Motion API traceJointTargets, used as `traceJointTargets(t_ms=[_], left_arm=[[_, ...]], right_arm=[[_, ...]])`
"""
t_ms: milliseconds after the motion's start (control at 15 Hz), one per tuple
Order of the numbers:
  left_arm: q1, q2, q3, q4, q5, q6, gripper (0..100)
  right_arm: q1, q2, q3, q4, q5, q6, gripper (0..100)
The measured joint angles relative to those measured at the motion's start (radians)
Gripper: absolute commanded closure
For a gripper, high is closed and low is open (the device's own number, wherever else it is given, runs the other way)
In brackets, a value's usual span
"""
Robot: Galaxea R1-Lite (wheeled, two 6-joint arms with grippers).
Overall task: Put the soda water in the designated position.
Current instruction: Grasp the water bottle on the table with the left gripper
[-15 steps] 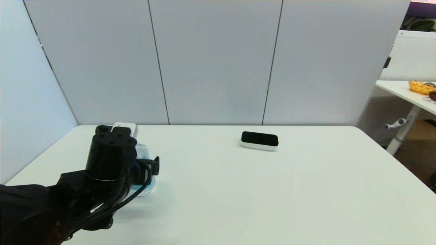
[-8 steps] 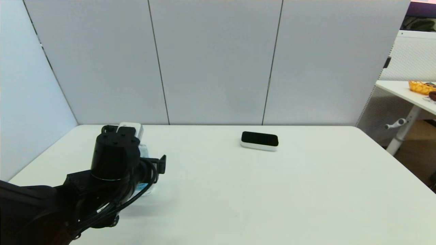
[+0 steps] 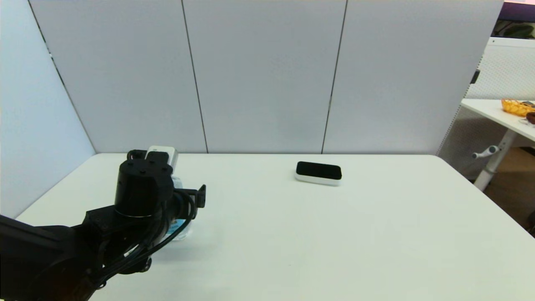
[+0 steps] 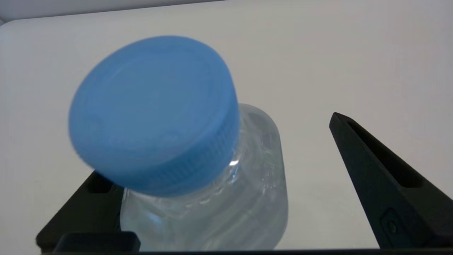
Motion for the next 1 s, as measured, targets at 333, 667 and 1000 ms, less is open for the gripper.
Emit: traceJointTargets(t_ms=[333, 667, 1000], left_arm=[[0.019, 0.003, -0.006, -0.001, 0.009, 0.017, 0], [0.037, 0.007, -0.015, -0.001, 0.013, 0.021, 100], [0.038, 0.007, -0.021, 0.000, 0.016, 0.023, 100]], right_arm=[[0.000, 0.000, 0.000, 0.000, 0.000, 0.000, 0], [0.000, 0.000, 0.000, 0.000, 0.000, 0.000, 0], [0.000, 0.000, 0.000, 0.000, 0.000, 0.000, 0]])
